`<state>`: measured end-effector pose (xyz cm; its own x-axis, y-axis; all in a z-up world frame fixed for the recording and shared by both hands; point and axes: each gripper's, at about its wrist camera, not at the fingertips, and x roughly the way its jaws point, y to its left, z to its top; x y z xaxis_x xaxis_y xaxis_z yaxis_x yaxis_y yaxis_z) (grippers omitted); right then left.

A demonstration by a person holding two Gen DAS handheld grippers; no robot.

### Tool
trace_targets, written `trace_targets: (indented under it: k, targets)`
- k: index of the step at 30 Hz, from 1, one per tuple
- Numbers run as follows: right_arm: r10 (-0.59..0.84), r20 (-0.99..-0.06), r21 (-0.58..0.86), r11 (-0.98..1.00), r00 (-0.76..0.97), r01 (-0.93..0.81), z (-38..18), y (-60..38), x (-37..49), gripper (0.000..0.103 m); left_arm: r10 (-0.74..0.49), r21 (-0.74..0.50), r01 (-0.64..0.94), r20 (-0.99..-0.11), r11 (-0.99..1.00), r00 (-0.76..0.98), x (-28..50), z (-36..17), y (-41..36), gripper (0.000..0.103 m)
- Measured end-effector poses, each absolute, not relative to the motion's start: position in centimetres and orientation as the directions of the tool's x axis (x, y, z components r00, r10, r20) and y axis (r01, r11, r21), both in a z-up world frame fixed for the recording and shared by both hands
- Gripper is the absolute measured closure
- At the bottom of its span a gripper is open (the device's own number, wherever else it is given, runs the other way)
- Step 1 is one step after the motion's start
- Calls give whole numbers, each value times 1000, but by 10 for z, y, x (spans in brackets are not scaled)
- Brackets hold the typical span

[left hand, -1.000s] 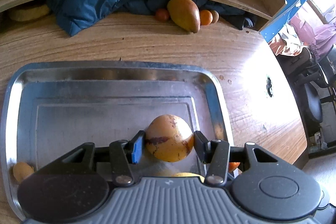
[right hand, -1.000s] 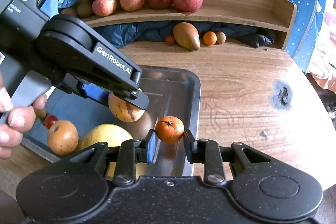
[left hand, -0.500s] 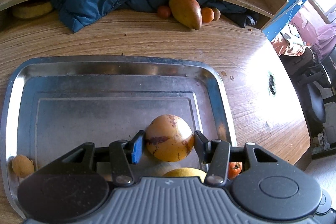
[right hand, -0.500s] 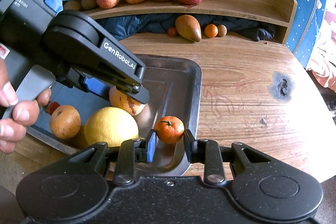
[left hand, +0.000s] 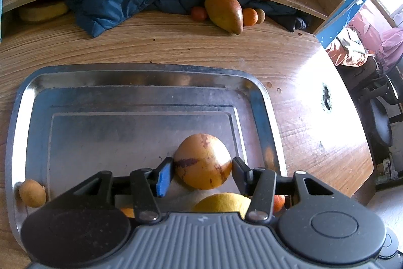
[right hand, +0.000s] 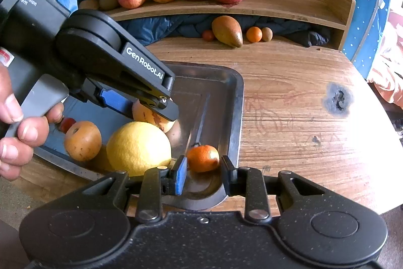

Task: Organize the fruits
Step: 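Carry the speckled fruit and tangerine back and lower them onto the steel tray, then open both tools to release the speckled fruit and tangerine on the tray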

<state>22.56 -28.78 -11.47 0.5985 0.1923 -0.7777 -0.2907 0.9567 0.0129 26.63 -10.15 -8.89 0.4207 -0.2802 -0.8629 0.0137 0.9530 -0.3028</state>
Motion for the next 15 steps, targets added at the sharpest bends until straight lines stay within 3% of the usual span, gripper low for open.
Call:
trace_targets:
  k: [15]
  targets:
    - [198, -760, 20, 960, 620, -281, -105, -289, 205, 65, -246, -283, -9, -849, 959, 468, 232, -70, -87, 26]
